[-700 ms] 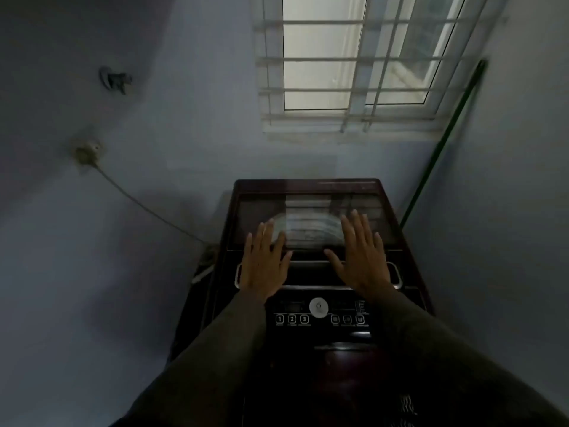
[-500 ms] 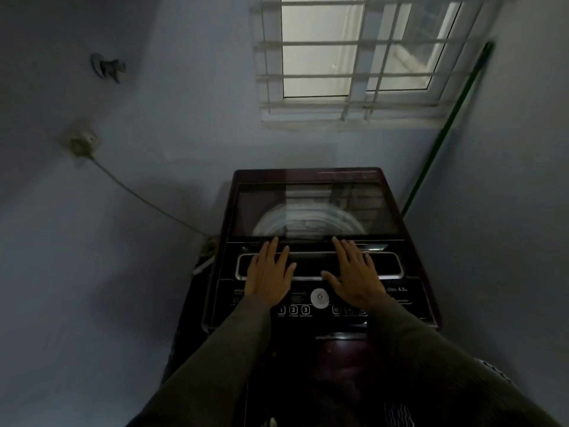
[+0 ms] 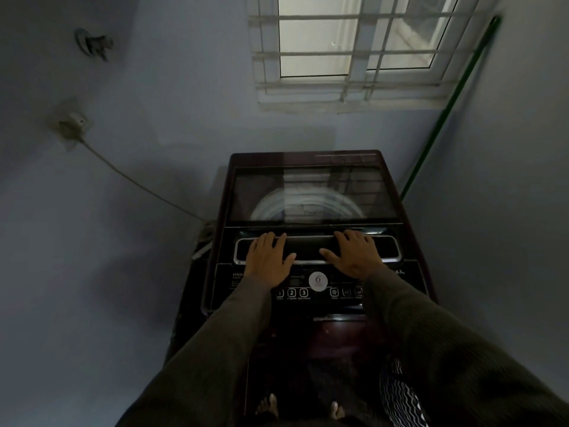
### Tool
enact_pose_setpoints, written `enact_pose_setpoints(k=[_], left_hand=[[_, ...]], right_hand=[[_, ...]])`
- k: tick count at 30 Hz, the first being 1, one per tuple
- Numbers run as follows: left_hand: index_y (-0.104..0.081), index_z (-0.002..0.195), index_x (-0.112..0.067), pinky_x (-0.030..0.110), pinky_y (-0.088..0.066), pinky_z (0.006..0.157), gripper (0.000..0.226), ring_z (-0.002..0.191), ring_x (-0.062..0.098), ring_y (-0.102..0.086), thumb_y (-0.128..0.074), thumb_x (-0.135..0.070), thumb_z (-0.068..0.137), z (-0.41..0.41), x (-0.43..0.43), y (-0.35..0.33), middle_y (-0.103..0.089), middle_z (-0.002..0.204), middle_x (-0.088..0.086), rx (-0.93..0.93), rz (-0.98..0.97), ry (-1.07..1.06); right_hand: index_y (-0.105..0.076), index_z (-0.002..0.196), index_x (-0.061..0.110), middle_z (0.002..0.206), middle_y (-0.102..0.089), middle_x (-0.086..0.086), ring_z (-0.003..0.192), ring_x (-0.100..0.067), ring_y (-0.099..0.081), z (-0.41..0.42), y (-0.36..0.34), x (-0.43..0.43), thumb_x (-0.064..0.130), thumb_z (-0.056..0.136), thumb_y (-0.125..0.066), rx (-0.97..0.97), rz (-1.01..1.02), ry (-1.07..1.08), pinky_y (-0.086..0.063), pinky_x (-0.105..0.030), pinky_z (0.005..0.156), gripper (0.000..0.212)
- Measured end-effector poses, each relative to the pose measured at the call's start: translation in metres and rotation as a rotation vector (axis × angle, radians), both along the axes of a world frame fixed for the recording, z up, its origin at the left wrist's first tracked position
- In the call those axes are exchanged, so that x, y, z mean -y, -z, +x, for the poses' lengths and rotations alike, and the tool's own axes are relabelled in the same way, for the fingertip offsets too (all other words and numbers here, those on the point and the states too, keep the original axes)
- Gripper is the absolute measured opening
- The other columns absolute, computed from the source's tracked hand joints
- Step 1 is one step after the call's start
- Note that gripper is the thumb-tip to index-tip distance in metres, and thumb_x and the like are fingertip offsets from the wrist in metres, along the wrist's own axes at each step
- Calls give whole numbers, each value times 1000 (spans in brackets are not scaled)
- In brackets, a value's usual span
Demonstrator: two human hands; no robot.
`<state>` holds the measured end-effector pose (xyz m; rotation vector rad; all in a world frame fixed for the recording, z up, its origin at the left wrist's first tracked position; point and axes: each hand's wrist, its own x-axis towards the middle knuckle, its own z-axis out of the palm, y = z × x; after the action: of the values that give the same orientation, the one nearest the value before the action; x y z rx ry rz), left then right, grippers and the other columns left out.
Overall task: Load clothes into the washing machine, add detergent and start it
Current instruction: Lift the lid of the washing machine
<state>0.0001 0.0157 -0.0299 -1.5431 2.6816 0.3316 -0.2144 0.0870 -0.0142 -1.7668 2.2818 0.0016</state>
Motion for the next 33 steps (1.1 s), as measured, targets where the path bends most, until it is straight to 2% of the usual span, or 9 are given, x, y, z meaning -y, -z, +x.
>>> enact_pose_setpoints(k=[6, 10, 15, 17, 19, 22, 27, 30, 33], left_hand=[[-26, 152, -20, 45, -31, 113, 92, 141, 30, -29, -46, -77, 83, -3, 8, -22, -31, 154, 12, 110, 69, 27], [-23, 153, -20, 46, -29, 115, 101, 142, 31, -26, -48, -82, 77, 1, 6, -23, -28, 156, 12, 112, 67, 57], [-17, 156, -23, 46, -13, 122, 90, 150, 28, -13, -34, -78, 87, 6, 0, -24, -20, 161, 11, 25, -30, 43], [-16, 156, -24, 48, -6, 123, 83, 151, 27, -7, -21, -75, 91, 8, -6, -24, -16, 163, 10, -6, -94, 24], [-26, 154, -23, 53, -9, 122, 78, 151, 28, -15, -11, -69, 93, 9, -13, -24, -25, 160, 10, -34, -239, -5], [-42, 147, -21, 57, -19, 118, 69, 146, 30, -29, -16, -60, 97, 9, -12, -23, -41, 153, 11, -68, -397, -34], [-37, 149, -22, 55, -15, 118, 67, 146, 31, -25, -22, -60, 95, 4, 10, -35, -38, 155, 11, -99, -529, 4], [-37, 149, -22, 50, -11, 119, 70, 146, 30, -22, -26, -62, 93, 2, 20, -39, -36, 156, 10, -129, -557, -13], [-35, 150, -23, 50, -15, 118, 72, 146, 30, -23, -21, -65, 94, 2, 20, -37, -34, 157, 10, -118, -553, -21]], right_hand=[[-38, 144, 13, 146, -43, -12, 137, -28, -36, 1, -9, 2, 68, 92, -37, 17, 63, -6, -27, -49, 115, 75], [-50, 132, 15, 134, -55, -11, 125, -28, -49, -4, -18, 11, 70, 89, -42, 57, 95, 1, -39, -49, 106, 70], [-62, 113, 17, 113, -65, -8, 108, -27, -59, -12, -37, 20, 70, 89, -42, 53, 20, -7, -44, -46, 96, 61], [-63, 107, 17, 112, -66, -8, 110, -28, -58, -12, -48, 24, 68, 90, -43, 45, -54, 3, -39, -50, 99, 58], [-64, 104, 19, 113, -66, -6, 113, -28, -57, -14, -57, 29, 67, 92, -43, 67, -115, 24, -33, -56, 103, 54], [-64, 98, 21, 102, -67, -2, 102, -25, -60, -22, -70, 37, 71, 90, -39, 106, -124, 50, -31, -56, 103, 56], [-64, 89, 19, 87, -65, -1, 91, -24, -59, -18, -77, 36, 63, 92, -46, 135, -276, 104, -32, -49, 97, 47], [-67, 101, 20, 101, -69, -4, 103, -26, -59, -11, -72, 25, 59, 95, -41, 26, -492, 64, -37, -43, 91, 48], [-58, 129, 15, 137, -57, -10, 133, -29, -46, -2, -59, 8, 58, 97, -32, -95, -596, -8, -36, -49, 107, 59]])
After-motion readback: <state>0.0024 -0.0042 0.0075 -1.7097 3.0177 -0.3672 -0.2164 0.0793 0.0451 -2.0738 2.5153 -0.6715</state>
